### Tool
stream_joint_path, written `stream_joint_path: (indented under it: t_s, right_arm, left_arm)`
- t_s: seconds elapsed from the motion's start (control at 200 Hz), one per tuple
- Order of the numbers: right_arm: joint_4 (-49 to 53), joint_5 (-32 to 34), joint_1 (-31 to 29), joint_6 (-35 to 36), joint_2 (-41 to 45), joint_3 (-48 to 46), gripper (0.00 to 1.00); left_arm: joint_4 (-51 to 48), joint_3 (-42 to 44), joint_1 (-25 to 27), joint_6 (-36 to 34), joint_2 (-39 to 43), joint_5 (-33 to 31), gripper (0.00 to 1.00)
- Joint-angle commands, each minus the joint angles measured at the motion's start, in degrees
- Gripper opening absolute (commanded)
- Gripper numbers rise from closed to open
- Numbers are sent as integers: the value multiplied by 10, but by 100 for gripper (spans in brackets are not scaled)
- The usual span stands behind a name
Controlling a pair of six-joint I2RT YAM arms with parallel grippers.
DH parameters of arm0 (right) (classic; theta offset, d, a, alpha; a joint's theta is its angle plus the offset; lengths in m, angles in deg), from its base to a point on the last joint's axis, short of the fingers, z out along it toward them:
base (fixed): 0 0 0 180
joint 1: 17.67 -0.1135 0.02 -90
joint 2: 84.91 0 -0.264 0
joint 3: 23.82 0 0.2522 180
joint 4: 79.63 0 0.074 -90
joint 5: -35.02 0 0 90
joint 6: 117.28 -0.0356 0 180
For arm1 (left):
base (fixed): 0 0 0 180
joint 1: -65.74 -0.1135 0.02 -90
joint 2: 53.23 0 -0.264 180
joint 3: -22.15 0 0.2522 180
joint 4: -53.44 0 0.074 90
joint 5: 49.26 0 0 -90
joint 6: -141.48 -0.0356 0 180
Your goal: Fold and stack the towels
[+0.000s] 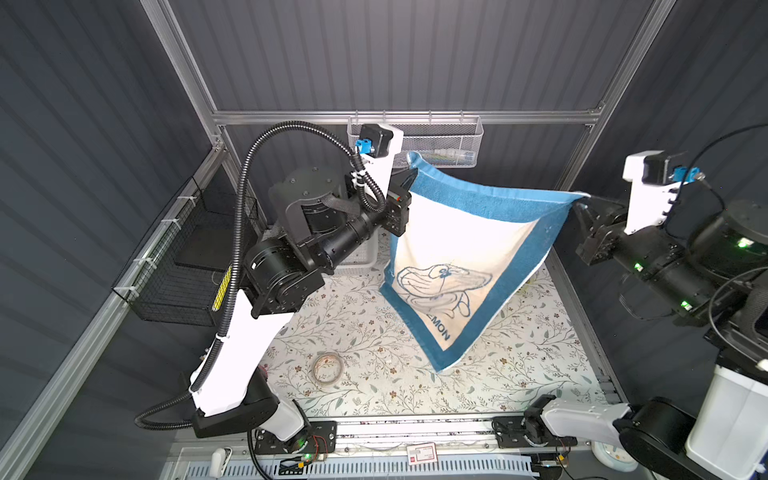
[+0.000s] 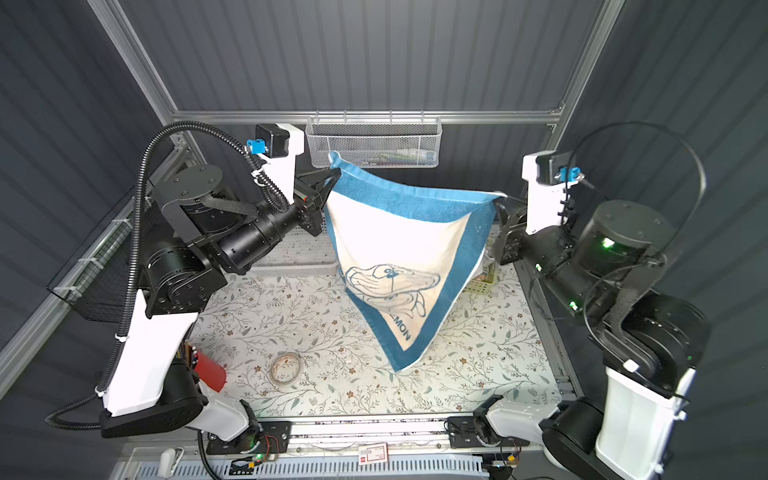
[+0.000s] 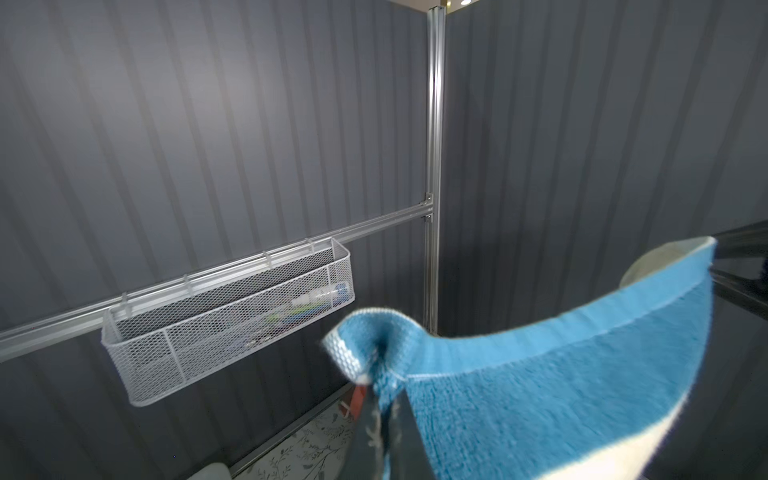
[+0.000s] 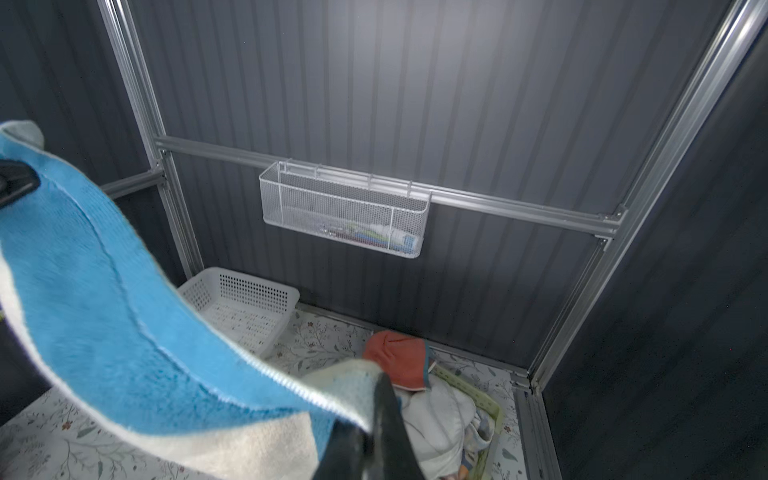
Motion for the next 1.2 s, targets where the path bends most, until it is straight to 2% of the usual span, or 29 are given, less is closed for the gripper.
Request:
stream_joint_path:
  t_s: [0.0, 0.14, 0.255, 0.36, 0.52, 0.635, 0.805, 1.191]
  right_arm:
    - [-20, -51, -1, -15, -35, -148, 0]
    - [-116, -140, 7, -60, -85, -323, 0]
    - [-196, -201, 13, -82, -176, -390, 0]
    - [-194, -229, 13, -84, -303, -350, 0]
    - [-168, -173, 24, -58, -480, -232, 0]
    - [-145, -147, 51, -59, -555, -161, 0]
    - [-150, -136, 102, -57, -590, -159, 0]
    - [-135, -98, 203, -32, -578, -183, 0]
  left_arm:
    - [-17, 68, 0, 18, -1, -80, 0]
    - [-19, 165, -1, 31, 13, -160, 0]
    - [-18, 292, -6, 66, 30, -178, 0]
    - [6, 425, -10, 127, 47, -144, 0]
    - [68, 542, -45, 203, 1, -31, 0]
    - [101, 536, -68, 225, -72, 41, 0]
    - [128, 488, -94, 237, -153, 106, 0]
    - [139, 410, -120, 224, -254, 161, 0]
